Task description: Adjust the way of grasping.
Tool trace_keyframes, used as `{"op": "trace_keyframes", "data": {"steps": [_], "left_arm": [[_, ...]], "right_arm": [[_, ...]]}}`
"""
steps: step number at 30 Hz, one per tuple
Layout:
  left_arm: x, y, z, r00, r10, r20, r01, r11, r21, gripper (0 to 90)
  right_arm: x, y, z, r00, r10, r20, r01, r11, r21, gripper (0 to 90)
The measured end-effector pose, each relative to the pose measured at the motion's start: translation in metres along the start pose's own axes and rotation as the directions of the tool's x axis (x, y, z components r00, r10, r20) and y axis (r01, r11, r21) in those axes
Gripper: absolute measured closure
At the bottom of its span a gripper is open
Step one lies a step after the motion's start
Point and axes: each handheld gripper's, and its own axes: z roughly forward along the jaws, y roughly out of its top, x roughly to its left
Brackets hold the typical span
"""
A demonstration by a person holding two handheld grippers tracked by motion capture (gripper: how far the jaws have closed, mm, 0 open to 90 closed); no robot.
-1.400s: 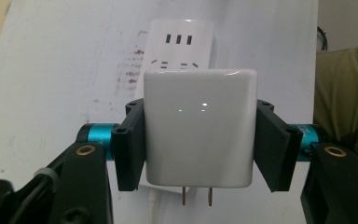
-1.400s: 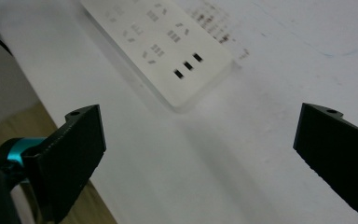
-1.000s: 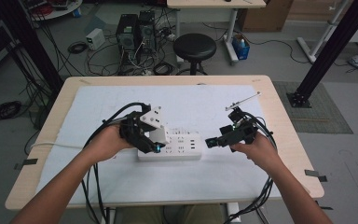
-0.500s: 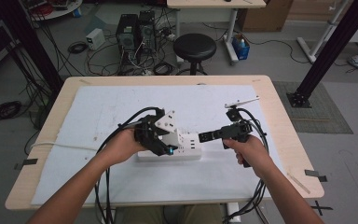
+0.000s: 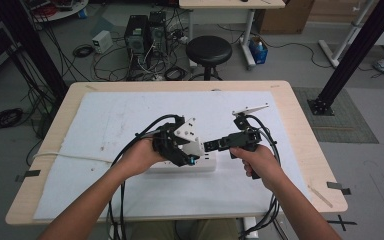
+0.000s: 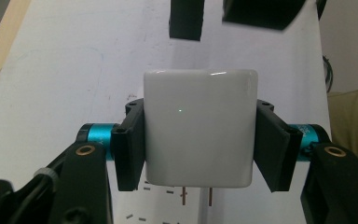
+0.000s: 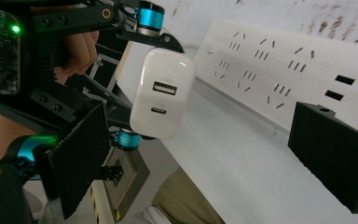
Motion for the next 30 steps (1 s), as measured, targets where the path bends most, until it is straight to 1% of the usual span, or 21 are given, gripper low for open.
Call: {"op": "trace_keyframes", "data": {"steps": [3, 7, 8, 9, 11, 12, 13, 14, 15, 16, 18, 19, 20, 21, 22, 24, 26, 27, 28, 30], "left_arm": [[-0.001, 0.004, 0.003, 0.9999, 0.011, 0.001, -0.011, 0.9999, -0.002, 42.3], [-0.004, 0.007, 0.005, 0.9999, 0.016, 0.001, -0.016, 0.9999, -0.006, 42.3], [-0.005, 0.008, 0.005, 0.9998, 0.017, -0.004, -0.017, 0.9998, -0.005, 42.3], [-0.005, 0.008, 0.005, 0.9998, 0.019, -0.004, -0.019, 0.9998, -0.004, 42.3], [-0.005, 0.008, 0.005, 0.9997, 0.024, -0.007, -0.024, 0.9997, -0.002, 42.3], [-0.006, 0.008, 0.005, 0.9996, 0.025, -0.012, -0.026, 0.9997, -0.002, 42.3], [-0.006, 0.008, 0.004, 0.9996, 0.025, -0.013, -0.025, 0.9997, -0.004, 42.3], [-0.006, 0.008, 0.004, 0.9995, 0.026, -0.015, -0.026, 0.9997, -0.003, 42.3], [-0.006, 0.009, 0.004, 0.9994, 0.029, -0.018, -0.029, 0.9996, -0.004, 42.3], [-0.007, 0.009, 0.004, 0.9993, 0.032, -0.020, -0.032, 0.9995, -0.003, 42.3], [-0.008, 0.010, 0.004, 0.9990, 0.038, -0.025, -0.038, 0.9993, -0.002, 42.3], [-0.008, 0.010, 0.004, 0.9988, 0.042, -0.025, -0.042, 0.9991, -0.003, 42.3], [-0.009, 0.010, 0.004, 0.9986, 0.045, -0.028, -0.045, 0.9990, -0.002, 42.3], [-0.009, 0.011, 0.004, 0.9984, 0.047, -0.031, -0.047, 0.9989, -0.002, 42.3], [-0.009, 0.011, 0.004, 0.9984, 0.047, -0.032, -0.047, 0.9989, -0.003, 42.3], [-0.009, 0.010, 0.004, 0.9979, 0.050, -0.041, -0.051, 0.9987, -0.002, 42.3], [-0.009, 0.010, 0.003, 0.9976, 0.052, -0.044, -0.053, 0.9986, -0.004, 42.3], [-0.009, 0.010, 0.003, 0.9976, 0.052, -0.044, -0.053, 0.9986, -0.004, 42.3], [-0.010, 0.010, 0.003, 0.9978, 0.051, -0.043, -0.051, 0.9987, -0.005, 42.3], [-0.009, 0.010, 0.004, 0.9974, 0.056, -0.046, -0.056, 0.9984, -0.002, 42.2]], "right_arm": [[0.002, 0.002, 0.007, 0.9999, 0.010, -0.008, -0.010, 1.000, 0.020, 5.9], [0.004, 0.005, 0.015, 0.9998, 0.017, -0.011, -0.017, 0.999, 0.036, 8.2], [0.004, 0.006, 0.016, 0.9997, 0.019, -0.013, -0.018, 0.999, 0.037, 13.8], [0.004, 0.006, 0.017, 0.9995, 0.013, -0.029, -0.013, 0.999, 0.031, 16.8], [0.003, 0.007, 0.019, 0.9984, 0.025, -0.050, -0.024, 0.999, 0.030, 17.0], [0.003, 0.007, 0.020, 0.9972, 0.041, -0.062, -0.039, 0.999, 0.034, 21.8], [0.003, 0.007, 0.020, 0.9972, 0.041, -0.062, -0.039, 0.999, 0.034, 21.8], [0.002, 0.007, 0.020, 0.9965, 0.044, -0.072, -0.041, 0.999, 0.035, 24.8], [0.001, 0.007, 0.022, 0.9940, 0.055, -0.095, -0.052, 0.998, 0.034, 26.1], [0.001, 0.007, 0.022, 0.9940, 0.055, -0.095, -0.052, 0.998, 0.034, 26.1], [-0.001, 0.008, 0.023, 0.9905, 0.067, -0.120, -0.063, 0.997, 0.034, 31.8], [-0.001, 0.008, 0.024, 0.9876, 0.085, -0.132, -0.080, 0.996, 0.041, 32.5], [-0.002, 0.008, 0.025, 0.9859, 0.082, -0.146, -0.077, 0.996, 0.041, 39.3], [-0.002, 0.008, 0.025, 0.9859, 0.082, -0.146, -0.077, 0.996, 0.041, 39.3], [-0.002, 0.008, 0.025, 0.9855, 0.081, -0.149, -0.077, 0.996, 0.036, 41.2], [-0.003, 0.008, 0.026, 0.9812, 0.103, -0.163, -0.098, 0.994, 0.042, 45.3], [-0.004, 0.008, 0.026, 0.9801, 0.109, -0.166, -0.103, 0.994, 0.040, 45.6], [-0.005, 0.007, 0.026, 0.9777, 0.120, -0.172, -0.114, 0.993, 0.041, 48.7], [-0.005, 0.007, 0.026, 0.9777, 0.120, -0.172, -0.114, 0.993, 0.041, 48.7], [-0.007, 0.007, 0.027, 0.9755, 0.130, -0.177, -0.123, 0.991, 0.048, 52.6]]}}
